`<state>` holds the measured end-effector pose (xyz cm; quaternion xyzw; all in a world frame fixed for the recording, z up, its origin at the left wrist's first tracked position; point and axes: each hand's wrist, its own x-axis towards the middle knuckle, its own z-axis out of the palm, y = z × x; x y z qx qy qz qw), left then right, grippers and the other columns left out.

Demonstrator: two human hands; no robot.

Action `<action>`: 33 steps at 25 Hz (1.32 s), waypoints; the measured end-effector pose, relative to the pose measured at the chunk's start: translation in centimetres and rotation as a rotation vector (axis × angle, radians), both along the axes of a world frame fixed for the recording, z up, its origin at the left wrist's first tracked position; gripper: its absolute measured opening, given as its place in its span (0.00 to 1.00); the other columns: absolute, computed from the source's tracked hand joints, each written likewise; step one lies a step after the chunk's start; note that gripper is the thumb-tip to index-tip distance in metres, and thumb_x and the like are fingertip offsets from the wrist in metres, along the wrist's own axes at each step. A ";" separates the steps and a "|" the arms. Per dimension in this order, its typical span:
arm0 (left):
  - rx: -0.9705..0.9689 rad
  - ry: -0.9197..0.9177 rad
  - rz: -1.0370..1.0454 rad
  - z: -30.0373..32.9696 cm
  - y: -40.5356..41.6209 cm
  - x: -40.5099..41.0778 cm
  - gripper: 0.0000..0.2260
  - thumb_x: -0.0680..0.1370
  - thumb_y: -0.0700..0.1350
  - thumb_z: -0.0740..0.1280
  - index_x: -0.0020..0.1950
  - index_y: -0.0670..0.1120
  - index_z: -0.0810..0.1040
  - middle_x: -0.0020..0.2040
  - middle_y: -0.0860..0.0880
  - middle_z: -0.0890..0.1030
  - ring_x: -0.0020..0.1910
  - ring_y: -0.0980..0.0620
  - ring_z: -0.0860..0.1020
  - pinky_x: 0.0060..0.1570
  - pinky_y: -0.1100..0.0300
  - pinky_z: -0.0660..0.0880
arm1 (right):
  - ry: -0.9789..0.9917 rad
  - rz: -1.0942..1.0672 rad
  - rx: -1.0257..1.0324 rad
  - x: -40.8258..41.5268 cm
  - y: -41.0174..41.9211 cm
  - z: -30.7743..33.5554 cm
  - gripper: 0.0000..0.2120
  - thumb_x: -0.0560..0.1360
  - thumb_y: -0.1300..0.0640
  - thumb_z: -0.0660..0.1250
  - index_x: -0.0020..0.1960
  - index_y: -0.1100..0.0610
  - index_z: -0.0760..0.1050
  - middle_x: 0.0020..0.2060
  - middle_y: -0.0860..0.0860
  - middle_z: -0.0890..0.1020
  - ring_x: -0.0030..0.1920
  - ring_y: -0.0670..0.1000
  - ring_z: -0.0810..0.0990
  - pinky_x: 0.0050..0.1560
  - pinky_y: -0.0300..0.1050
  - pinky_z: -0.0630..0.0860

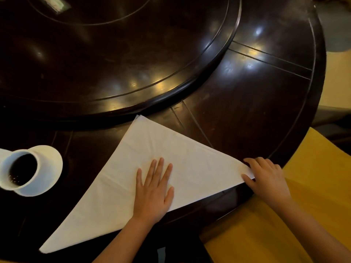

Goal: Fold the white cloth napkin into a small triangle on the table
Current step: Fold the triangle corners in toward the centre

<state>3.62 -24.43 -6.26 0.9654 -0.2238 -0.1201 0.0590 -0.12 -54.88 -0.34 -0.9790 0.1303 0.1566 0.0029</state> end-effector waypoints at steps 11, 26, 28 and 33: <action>0.039 0.015 -0.008 0.1 0.0 0.1 0.30 0.78 0.63 0.41 0.76 0.50 0.57 0.77 0.45 0.56 0.75 0.43 0.53 0.69 0.39 0.48 | 0.193 -0.182 0.423 3.6 0.1 5.8 0.19 0.73 0.54 0.68 0.57 0.43 0.63 0.37 0.45 0.77 0.36 0.45 0.75 0.52 0.47 0.70; -0.149 -0.024 0.135 0.1 0.4 -0.1 0.28 0.80 0.60 0.42 0.77 0.49 0.49 0.77 0.46 0.56 0.75 0.47 0.54 0.71 0.47 0.47 | 0.273 0.228 1.060 14.6 10.1 5.3 0.12 0.74 0.67 0.65 0.52 0.54 0.80 0.43 0.47 0.85 0.43 0.46 0.82 0.48 0.39 0.78; -0.223 -0.039 0.192 0.1 0.6 -0.2 0.29 0.80 0.61 0.42 0.77 0.50 0.44 0.77 0.50 0.48 0.75 0.49 0.50 0.71 0.49 0.46 | 0.251 0.270 0.992 15.7 11.5 4.2 0.07 0.74 0.60 0.69 0.51 0.57 0.80 0.42 0.49 0.83 0.42 0.47 0.81 0.45 0.40 0.77; -0.221 -0.087 0.125 0.1 0.8 -0.3 0.29 0.79 0.61 0.42 0.77 0.50 0.43 0.78 0.51 0.41 0.76 0.48 0.49 0.70 0.43 0.45 | 0.047 0.263 0.784 18.8 15.3 2.0 0.14 0.75 0.56 0.67 0.45 0.70 0.76 0.41 0.64 0.78 0.41 0.59 0.76 0.46 0.52 0.74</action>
